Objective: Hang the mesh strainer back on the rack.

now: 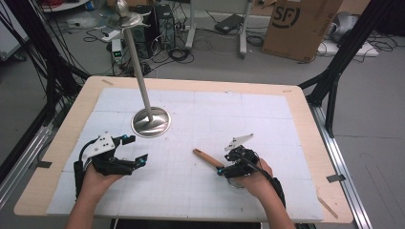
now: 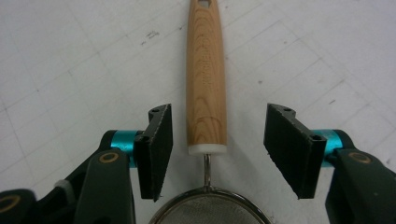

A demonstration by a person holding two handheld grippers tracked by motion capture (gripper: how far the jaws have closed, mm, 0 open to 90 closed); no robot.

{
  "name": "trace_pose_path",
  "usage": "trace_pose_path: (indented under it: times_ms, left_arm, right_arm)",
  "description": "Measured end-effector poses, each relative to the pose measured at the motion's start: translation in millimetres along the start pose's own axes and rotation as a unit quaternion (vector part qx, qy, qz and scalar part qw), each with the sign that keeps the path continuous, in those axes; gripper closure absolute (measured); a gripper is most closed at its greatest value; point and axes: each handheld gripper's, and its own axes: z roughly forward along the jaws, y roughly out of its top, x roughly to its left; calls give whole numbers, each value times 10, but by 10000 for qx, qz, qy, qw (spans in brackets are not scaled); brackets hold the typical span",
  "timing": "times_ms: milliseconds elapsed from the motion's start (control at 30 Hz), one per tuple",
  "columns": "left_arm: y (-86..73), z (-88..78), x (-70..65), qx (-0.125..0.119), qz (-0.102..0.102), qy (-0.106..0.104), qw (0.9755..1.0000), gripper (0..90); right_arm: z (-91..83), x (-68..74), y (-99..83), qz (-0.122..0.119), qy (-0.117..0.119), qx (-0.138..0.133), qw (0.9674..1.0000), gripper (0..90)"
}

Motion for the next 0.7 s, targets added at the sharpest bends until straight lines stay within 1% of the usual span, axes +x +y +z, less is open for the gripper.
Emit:
trace_pose_path:
  times_ms: [33, 100, 167, 200, 233, 300, 333, 367, 433, 600, 667, 700]
  left_arm:
    - [0, -1, 1, 3, 2, -2, 10000, 150]
    - [0, -2, 3, -4, -4, -2, 10000, 150]
    - [1, -4, 2, -18, -15, 1, 10000, 150]
    - [1, -5, 3, -17, -18, 0, 10000, 150]
    - [0, -5, 4, -20, -17, 1, 10000, 150]
    - [0, -5, 3, -15, -22, -3, 10000, 150]
    - [0, -4, 2, -13, -24, -3, 10000, 150]
    - [0, -1, 1, -8, -12, -11, 10000, 150]
    - [-1, 6, -7, -1, -18, -6, 10000, 150]
    - [-1, 8, -7, 6, -2, -20, 10000, 150]
    - [-2, 9, -6, 12, -3, -16, 10000, 150]
    - [-2, 10, -6, 15, 1, -18, 10000, 150]
  right_arm:
    - [17, 2, 12, -42, 15, 61, 10000, 429]
    - [44, 12, 29, -47, 37, 179, 9998, 464]
    - [67, 10, 36, -102, 62, 276, 9995, 513]
    - [74, 15, 38, -77, 71, 328, 9994, 559]
    - [79, 18, 39, -131, 88, 376, 9992, 598]
    - [75, 27, 43, -168, 33, 404, 9990, 640]
    - [73, 29, 48, -186, 49, 421, 9989, 662]
    - [74, 36, 49, -182, 61, 438, 9989, 663]
    - [76, 33, 60, -253, 30, 473, 9986, 662]
    - [87, 39, 97, -394, 42, 612, 9973, 664]
    - [89, 44, 116, -356, 58, 684, 9970, 663]
    - [93, 43, 128, -402, 54, 730, 9965, 662]
